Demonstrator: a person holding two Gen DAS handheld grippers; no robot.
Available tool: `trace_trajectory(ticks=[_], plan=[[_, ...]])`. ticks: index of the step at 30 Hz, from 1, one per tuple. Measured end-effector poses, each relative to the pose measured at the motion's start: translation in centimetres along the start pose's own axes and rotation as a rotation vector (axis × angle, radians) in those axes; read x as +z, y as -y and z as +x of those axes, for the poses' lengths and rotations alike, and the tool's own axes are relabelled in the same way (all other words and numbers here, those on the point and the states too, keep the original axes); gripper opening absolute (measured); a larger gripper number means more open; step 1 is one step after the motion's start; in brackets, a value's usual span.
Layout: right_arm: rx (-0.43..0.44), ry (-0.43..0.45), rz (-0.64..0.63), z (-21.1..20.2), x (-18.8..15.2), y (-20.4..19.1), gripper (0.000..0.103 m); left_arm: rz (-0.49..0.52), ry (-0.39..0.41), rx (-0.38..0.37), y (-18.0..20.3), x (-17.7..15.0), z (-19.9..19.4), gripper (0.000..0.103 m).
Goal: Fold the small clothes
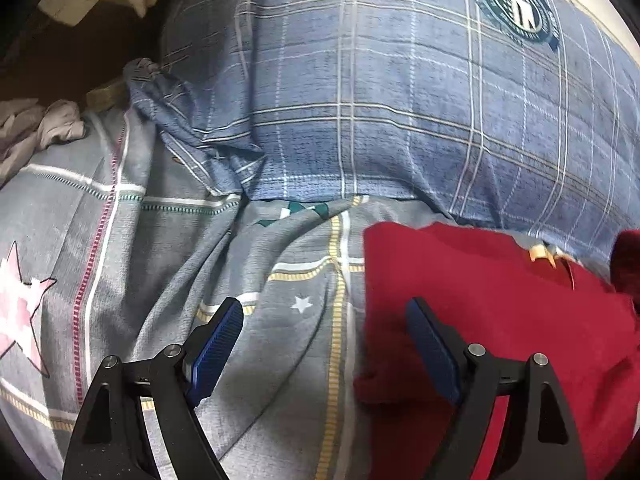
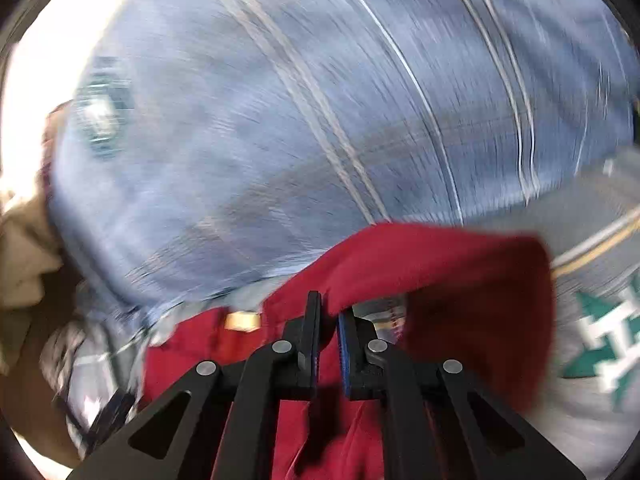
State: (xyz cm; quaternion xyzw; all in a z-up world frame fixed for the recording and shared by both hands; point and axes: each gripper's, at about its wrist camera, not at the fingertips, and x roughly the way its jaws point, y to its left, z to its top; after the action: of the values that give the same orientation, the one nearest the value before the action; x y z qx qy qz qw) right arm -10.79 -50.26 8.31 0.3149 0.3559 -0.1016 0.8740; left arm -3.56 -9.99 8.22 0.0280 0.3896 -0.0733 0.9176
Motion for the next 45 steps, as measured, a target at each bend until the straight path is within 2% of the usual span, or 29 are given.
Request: trace_trajectory(ticks=[4, 6, 11, 15, 17, 19, 20, 21, 23, 25, 27, 29, 32, 33, 36, 38, 40, 41, 42, 44, 45], plan=[[0.101, 0.043, -0.140, -7.3, -0.3, -4.3, 0.007, -0.023, 0.014, 0.003, -0.6, 0.1, -0.7, 0.084], [0.144, 0.048, -0.196, -9.6, -0.4, -6.6, 0.007, -0.040, 0.021, 0.002, -1.0, 0.1, -1.1, 0.084], [0.280, 0.026, -0.320, -11.7, -1.0, -13.0, 0.007, -0.095, 0.029, 0.001, -2.7, 0.3, -1.9, 0.084], [0.409, -0.067, -0.417, -8.5, -2.3, -19.4, 0.007, -0.139, 0.033, -0.009, -4.0, 0.7, -2.3, 0.084], [0.439, -0.141, -0.465, -5.7, -3.3, -22.1, 0.010, -0.148, 0.038, -0.016, -4.3, 0.9, -2.3, 0.084], [0.439, -0.253, -0.497, -0.7, -4.9, -24.8, 0.012, -0.148, 0.034, -0.028, -4.4, 1.1, -2.1, 0.084], [0.431, -0.295, -0.490, 1.1, -5.5, -25.4, 0.016, -0.148, 0.027, -0.046, -4.3, 1.1, -2.0, 0.084], [0.409, -0.333, -0.481, 3.1, -6.0, -25.9, 0.029, -0.150, 0.020, -0.064, -4.2, 1.1, -1.8, 0.084], [0.364, -0.362, -0.446, 5.3, -6.4, -25.3, 0.042, -0.153, -0.006, -0.136, -4.0, 1.0, -1.7, 0.084], [0.329, -0.328, -0.401, 4.8, -5.8, -23.1, 0.042, -0.149, -0.016, -0.182, -3.8, 1.1, -1.7, 0.084], [0.267, -0.245, -0.383, 2.2, -5.0, -19.6, 0.057, -0.128, -0.013, -0.195, -3.5, 1.2, -1.8, 0.084], [0.130, -0.135, -0.388, -1.2, -5.0, -15.5, 0.065, -0.100, -0.017, -0.213, -3.0, 1.0, -1.8, 0.084], [-0.090, -0.038, -0.396, -4.4, -5.9, -10.1, 0.065, -0.091, -0.034, -0.263, -2.5, 0.6, -1.7, 0.084], [-0.122, -0.033, -0.387, -4.7, -6.4, -8.7, 0.065, -0.094, -0.045, -0.292, -2.6, 0.4, -1.7, 0.084], [-0.144, -0.071, -0.356, -4.1, -8.4, -5.5, 0.062, -0.108, -0.068, -0.373, -3.0, 0.3, -1.8, 0.084], [-0.125, -0.088, -0.348, -3.4, -9.7, -4.4, 0.062, -0.110, -0.045, -0.412, -3.5, 0.5, -2.3, 0.084], [-0.142, -0.107, -0.374, -1.7, -10.5, -4.4, 0.056, -0.092, -0.030, -0.431, -3.6, 0.9, -2.3, 0.084], [-0.168, -0.109, -0.396, -1.0, -10.7, -4.5, 0.040, -0.077, -0.030, -0.437, -3.5, 0.9, -2.3, 0.084], [-0.209, -0.106, -0.423, 0.0, -10.7, -4.5, 0.019, -0.064, -0.032, -0.438, -3.4, 0.9, -2.3, 0.084], [-0.241, -0.082, -0.394, 1.0, -9.9, -4.1, 0.012, -0.047, -0.040, -0.426, -3.4, 0.7, -2.0, 0.084], [-0.216, -0.067, -0.345, 0.8, -9.3, -3.6, 0.010, -0.041, -0.047, -0.424, -3.3, 0.5, -1.9, 0.084]])
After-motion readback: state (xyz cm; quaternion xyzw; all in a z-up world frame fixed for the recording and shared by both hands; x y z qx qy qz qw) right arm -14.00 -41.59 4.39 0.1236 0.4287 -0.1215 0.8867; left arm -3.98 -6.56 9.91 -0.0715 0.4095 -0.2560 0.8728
